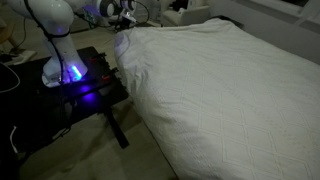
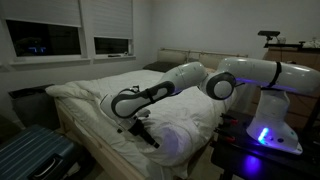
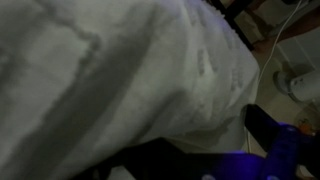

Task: Spread the corner of the bed well

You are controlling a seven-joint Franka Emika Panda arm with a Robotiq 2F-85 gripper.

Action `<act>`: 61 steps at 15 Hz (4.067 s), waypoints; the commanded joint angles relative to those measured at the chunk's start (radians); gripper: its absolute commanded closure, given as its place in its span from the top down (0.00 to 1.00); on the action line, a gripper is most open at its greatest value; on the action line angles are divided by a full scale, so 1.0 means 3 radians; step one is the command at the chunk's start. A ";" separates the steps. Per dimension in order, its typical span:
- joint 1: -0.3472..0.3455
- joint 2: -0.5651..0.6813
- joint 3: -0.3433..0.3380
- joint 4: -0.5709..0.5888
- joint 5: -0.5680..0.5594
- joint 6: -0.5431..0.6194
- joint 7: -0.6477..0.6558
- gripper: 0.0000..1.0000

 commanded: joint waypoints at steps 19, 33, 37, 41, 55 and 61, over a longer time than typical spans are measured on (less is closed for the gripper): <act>-0.0428 -0.0001 0.0322 -0.0154 0.0746 -0.0331 0.0463 0.22; -0.1611 -0.0017 0.0690 0.0164 0.1860 -0.1462 0.0360 0.01; -0.1930 -0.0027 0.0735 0.0566 0.1922 -0.1318 0.0183 0.01; -0.2411 -0.0269 0.0843 0.0487 0.2020 -0.1162 0.0196 0.01; -0.3484 -0.1441 0.0156 0.0508 0.1182 -0.1140 -0.0471 0.01; -0.3595 -0.2001 -0.0335 0.0510 0.0530 -0.1064 -0.1165 0.01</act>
